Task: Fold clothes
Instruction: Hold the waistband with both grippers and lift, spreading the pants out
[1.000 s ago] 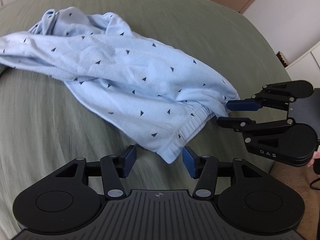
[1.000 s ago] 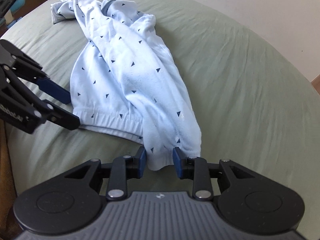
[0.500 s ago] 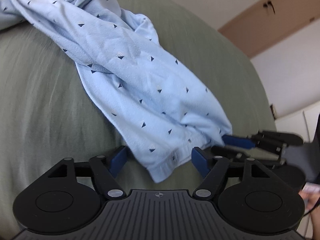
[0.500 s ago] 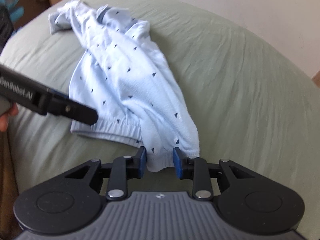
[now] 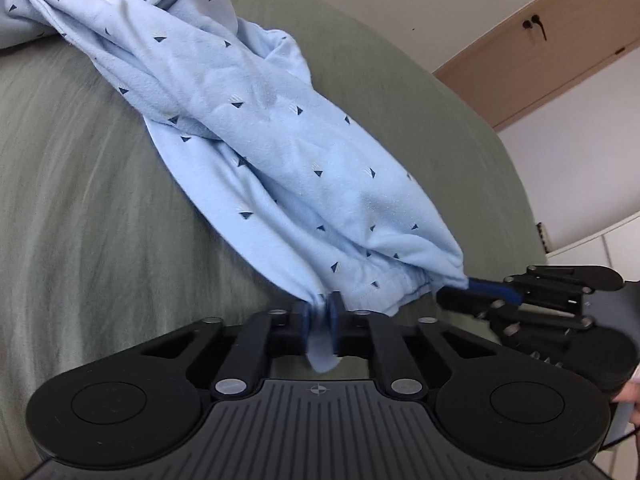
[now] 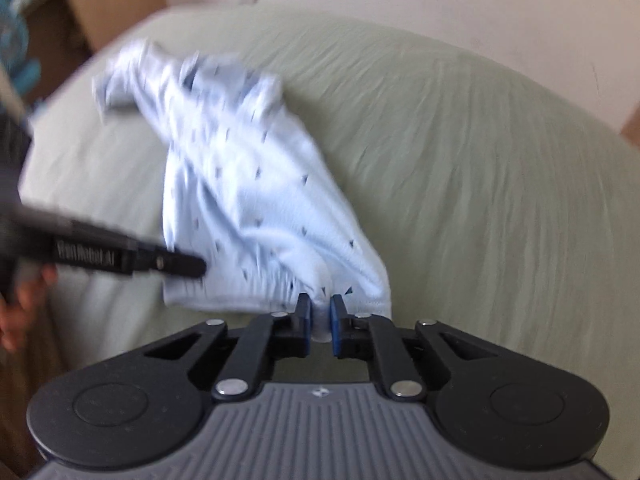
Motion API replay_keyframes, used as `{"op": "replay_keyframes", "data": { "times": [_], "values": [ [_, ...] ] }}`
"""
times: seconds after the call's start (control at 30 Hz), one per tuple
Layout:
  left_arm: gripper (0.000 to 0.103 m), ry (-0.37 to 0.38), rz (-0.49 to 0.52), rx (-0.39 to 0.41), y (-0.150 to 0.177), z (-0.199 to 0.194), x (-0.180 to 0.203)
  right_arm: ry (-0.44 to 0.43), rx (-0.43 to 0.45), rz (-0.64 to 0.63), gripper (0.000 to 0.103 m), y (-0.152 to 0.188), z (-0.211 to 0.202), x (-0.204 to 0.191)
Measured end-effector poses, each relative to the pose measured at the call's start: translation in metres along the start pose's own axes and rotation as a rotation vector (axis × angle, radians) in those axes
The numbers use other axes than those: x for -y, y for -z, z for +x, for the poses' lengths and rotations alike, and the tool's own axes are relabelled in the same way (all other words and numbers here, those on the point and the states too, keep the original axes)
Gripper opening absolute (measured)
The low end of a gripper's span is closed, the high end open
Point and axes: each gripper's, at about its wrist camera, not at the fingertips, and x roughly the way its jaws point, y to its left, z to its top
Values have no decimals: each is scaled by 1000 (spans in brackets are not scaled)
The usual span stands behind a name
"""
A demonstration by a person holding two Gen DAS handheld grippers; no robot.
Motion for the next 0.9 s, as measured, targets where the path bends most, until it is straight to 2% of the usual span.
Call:
{"op": "replay_keyframes", "data": {
  "times": [0.13, 0.27, 0.4, 0.57, 0.77, 0.9],
  "values": [
    [5, 45, 52, 8, -13, -22, 11, -20, 74, 146, 8, -19, -37, 31],
    [5, 73, 90, 5, -27, -38, 26, 91, 141, 199, 8, -34, -71, 59],
    [5, 119, 123, -13, -27, -38, 51, 182, 141, 212, 8, -36, -81, 81],
    [5, 182, 167, -87, -6, -10, 90, 239, 96, 231, 8, -31, -69, 104],
    [5, 167, 234, -167, -2, 37, 135, 285, 53, 253, 8, -31, -46, 137],
    [5, 85, 336, -177, -12, 59, 168, 272, 31, 296, 8, -38, -43, 171]
  ]
}}
